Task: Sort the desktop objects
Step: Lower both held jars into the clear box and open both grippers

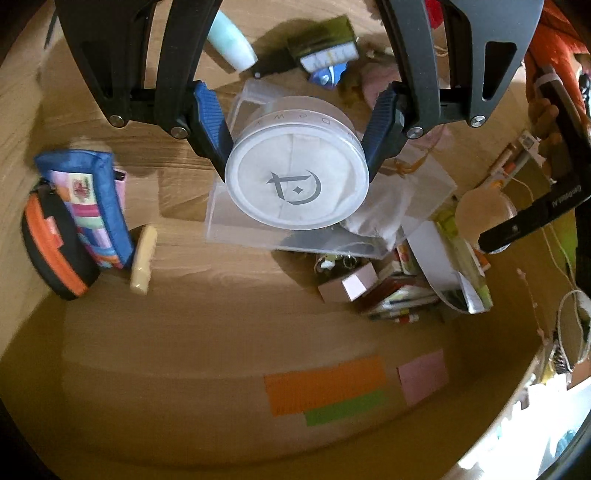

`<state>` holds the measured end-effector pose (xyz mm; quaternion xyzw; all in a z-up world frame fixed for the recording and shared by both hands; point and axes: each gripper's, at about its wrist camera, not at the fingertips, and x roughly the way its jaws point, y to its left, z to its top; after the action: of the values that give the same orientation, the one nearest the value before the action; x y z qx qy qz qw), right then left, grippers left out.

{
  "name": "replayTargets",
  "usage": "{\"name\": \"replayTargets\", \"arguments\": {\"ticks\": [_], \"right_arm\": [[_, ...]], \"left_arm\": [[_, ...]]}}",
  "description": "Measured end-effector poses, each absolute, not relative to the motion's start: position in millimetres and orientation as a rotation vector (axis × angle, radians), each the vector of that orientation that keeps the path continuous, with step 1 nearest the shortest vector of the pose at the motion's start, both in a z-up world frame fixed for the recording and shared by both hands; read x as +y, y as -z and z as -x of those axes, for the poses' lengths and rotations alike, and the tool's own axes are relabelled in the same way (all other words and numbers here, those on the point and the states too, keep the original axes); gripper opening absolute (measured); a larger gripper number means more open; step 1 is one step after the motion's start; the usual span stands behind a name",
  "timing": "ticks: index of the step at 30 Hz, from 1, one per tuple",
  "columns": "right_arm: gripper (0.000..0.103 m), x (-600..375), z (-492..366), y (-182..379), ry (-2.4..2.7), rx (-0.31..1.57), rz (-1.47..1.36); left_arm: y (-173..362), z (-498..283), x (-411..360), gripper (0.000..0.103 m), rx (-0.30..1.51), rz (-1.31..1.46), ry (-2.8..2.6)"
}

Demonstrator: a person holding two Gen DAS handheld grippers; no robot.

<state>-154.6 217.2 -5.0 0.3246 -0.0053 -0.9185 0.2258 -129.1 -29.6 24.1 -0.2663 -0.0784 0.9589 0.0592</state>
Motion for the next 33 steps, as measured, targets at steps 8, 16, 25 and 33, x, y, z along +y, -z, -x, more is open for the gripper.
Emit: {"name": "replayTargets", "arguments": {"ticks": [8, 16, 25, 33], "right_arm": [[0.063, 193.6, 182.4, 29.5, 2.481, 0.047, -0.968], [0.063, 184.1, 183.2, 39.7, 2.465, 0.092, -1.000], [0.063, 186.8, 184.0, 42.4, 2.457, 0.088, -1.001], [0.080, 183.4, 181.5, 41.0, 2.491, 0.121, -0.969]], "left_arm": [[7.5, 164.0, -0.4, 0.066, -0.074, 0.925, -2.859], [27.5, 175.5, 0.8, 0.066, -0.092, 1.047, -2.812], [32.4, 172.4, 8.8, 0.066, 0.011, 1.054, -2.825], [22.1, 160.8, 11.0, 0.066, 0.017, 0.993, -2.842]]}}
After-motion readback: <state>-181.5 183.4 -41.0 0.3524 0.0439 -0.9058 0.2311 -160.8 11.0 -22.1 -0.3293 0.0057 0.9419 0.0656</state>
